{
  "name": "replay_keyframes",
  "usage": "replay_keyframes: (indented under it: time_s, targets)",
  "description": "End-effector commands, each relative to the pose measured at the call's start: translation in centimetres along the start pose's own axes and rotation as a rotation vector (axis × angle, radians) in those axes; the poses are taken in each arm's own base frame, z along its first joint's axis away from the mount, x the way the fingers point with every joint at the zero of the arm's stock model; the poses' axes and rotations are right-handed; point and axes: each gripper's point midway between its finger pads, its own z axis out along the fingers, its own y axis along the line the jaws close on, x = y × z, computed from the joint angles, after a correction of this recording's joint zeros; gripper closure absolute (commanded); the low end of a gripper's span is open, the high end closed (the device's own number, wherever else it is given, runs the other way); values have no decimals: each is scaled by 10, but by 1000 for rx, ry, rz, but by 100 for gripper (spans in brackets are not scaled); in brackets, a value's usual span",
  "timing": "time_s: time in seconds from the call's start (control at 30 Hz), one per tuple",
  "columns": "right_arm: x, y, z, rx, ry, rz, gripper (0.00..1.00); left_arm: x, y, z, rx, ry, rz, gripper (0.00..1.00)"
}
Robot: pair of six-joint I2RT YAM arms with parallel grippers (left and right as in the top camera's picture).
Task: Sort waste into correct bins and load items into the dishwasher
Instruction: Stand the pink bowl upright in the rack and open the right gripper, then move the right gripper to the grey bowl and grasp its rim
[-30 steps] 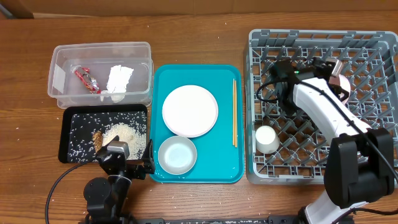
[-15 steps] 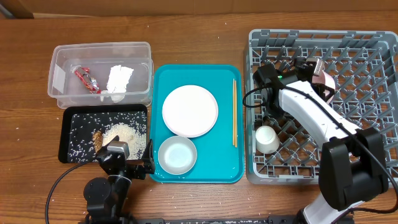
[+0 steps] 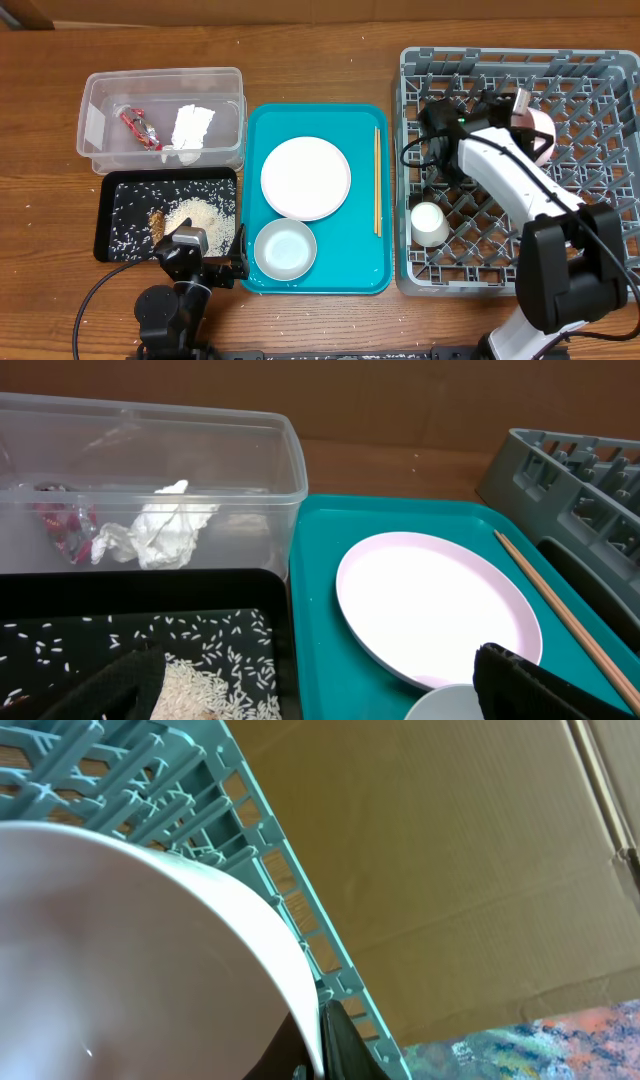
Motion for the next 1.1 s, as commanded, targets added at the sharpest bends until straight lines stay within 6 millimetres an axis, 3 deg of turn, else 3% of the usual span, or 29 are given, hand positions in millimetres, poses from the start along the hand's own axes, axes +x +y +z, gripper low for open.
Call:
replay_keyframes:
  time_s: [0.0,0.27,0.57,0.87,1.07]
  targets:
    - [-4,4,3,7,-8,-53,96,0,-3,0,16,-7,22,0]
    - [-15,21,-16,-12,-74,-102,94,0,-3,0,16,-7,22,0]
    - [-13,13,0,77,-66,-140,92,0,-3,0,16,-7,22,0]
    - [-10,13,1,71,-56,-164,92,0,-3,0,16,-7,22,0]
    - [0,31,-17,-4,-76,-214,91,0,-3,0,16,-7,22,0]
